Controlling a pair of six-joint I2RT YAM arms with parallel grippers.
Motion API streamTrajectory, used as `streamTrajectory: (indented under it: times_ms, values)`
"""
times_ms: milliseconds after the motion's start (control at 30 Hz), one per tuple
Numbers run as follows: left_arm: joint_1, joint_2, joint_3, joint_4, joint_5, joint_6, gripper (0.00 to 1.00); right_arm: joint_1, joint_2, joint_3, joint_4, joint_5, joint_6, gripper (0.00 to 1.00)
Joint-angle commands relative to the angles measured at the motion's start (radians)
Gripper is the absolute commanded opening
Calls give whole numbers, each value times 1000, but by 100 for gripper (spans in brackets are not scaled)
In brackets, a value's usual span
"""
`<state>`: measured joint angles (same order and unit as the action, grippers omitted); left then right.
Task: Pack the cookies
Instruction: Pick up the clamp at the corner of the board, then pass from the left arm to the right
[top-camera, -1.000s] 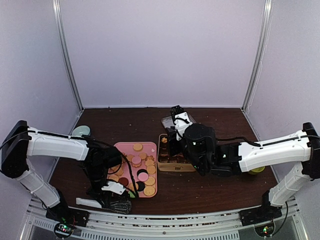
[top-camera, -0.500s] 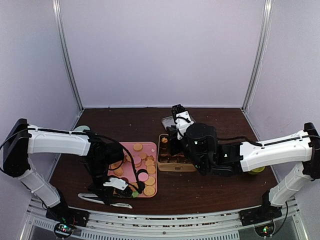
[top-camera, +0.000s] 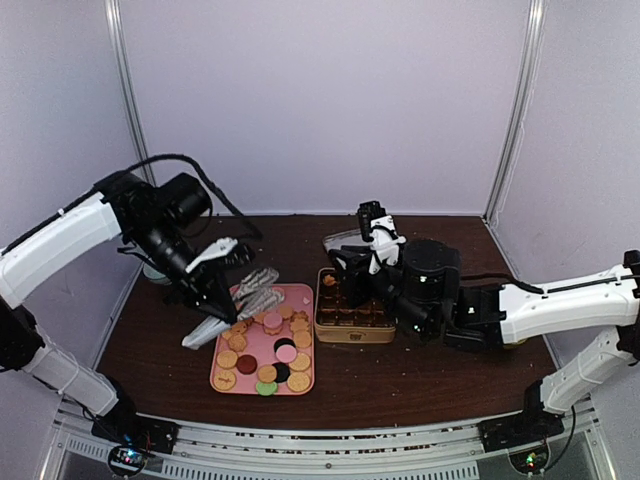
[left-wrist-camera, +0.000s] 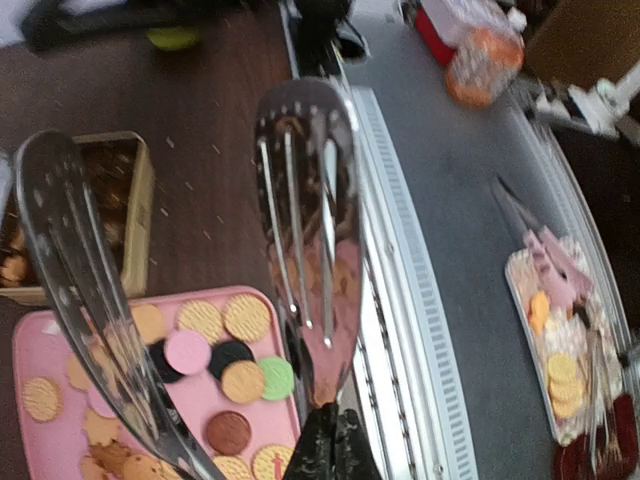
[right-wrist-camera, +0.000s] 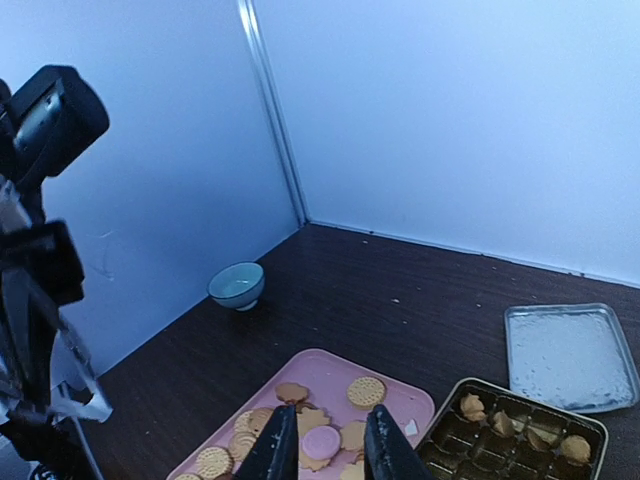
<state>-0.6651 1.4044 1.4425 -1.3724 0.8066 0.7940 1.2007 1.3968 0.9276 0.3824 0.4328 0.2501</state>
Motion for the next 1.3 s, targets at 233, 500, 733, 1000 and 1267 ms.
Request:
streamTrajectory:
  times_ms: [233, 500, 733, 1000, 1267]
  values:
    - [76, -100, 41, 850, 499, -952, 0, -67, 29, 64, 232, -644, 201, 29]
    - [71, -152, -146, 1504, 539, -1481, 0, -79, 139, 185, 319, -840, 298, 29]
    - [44, -164, -147, 1506, 556, -1489, 0, -91, 247, 266, 382, -933, 401, 27]
    - [35, -168, -161, 1509, 559, -1492, 0, -96, 278, 305, 401, -997, 433, 27]
    - [31, -170, -168, 1513, 563, -1496, 0, -103, 348, 374, 451, -1081, 503, 28]
